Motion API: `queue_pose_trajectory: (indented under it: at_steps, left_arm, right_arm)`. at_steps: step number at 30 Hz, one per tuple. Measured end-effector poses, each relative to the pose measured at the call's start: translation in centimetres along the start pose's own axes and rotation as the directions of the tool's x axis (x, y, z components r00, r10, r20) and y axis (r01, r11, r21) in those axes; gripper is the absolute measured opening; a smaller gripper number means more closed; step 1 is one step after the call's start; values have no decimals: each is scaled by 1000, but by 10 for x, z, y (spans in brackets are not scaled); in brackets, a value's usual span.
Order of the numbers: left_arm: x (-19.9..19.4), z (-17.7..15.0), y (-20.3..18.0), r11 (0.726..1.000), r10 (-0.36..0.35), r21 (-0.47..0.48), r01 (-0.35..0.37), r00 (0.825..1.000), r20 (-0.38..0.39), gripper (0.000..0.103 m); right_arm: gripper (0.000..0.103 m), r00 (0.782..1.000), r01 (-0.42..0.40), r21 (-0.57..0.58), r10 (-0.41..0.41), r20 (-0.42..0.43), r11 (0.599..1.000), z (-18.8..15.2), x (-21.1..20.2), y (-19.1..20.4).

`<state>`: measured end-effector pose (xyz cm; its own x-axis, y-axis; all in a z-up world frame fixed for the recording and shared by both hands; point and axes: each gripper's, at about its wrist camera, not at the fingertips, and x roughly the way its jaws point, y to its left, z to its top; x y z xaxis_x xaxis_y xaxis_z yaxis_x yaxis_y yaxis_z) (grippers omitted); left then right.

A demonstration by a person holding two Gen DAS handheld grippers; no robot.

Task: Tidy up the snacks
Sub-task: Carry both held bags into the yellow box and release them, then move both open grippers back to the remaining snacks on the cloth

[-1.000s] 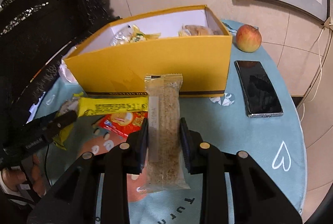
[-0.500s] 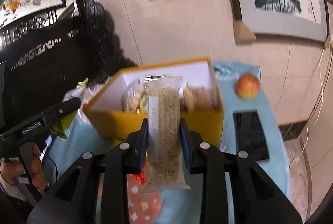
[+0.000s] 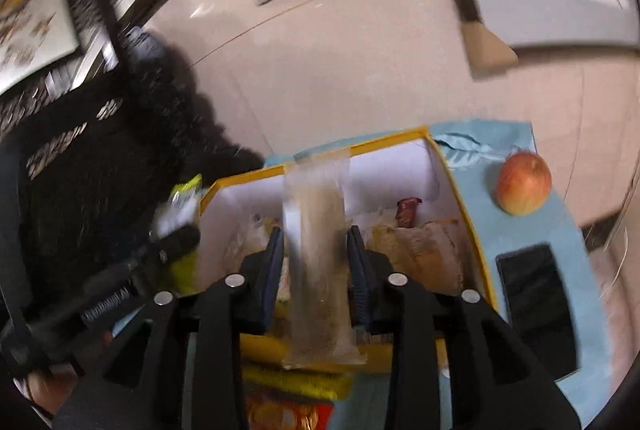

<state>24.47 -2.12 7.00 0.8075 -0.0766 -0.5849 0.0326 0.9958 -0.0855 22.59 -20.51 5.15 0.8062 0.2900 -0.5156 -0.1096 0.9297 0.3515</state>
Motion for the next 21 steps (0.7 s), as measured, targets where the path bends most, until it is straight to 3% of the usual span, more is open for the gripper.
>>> queue_pose_trajectory:
  at_steps: [1,3,7,21]
  left_arm:
    - [3,-3,-1,999,48,4,-48,999,6,100]
    - [2,-9,0,997,72,5,-72,996,43,101]
    - [1,-20,1,998,65,12,-66,998,24,101]
    - [-39,-53,12,998,65,13,-65,998,12,101]
  right_arm:
    - [68,1000,6,7,-6,-3,1000,-1,1,-3]
    - [68,1000,-14,27,14,23,1000,2,-4,-10]
    - [69,999,7,-9,-6,46,1000,4,-13,-5]
    - [74,999,-36,-59,37,16,998,3,-29,13]
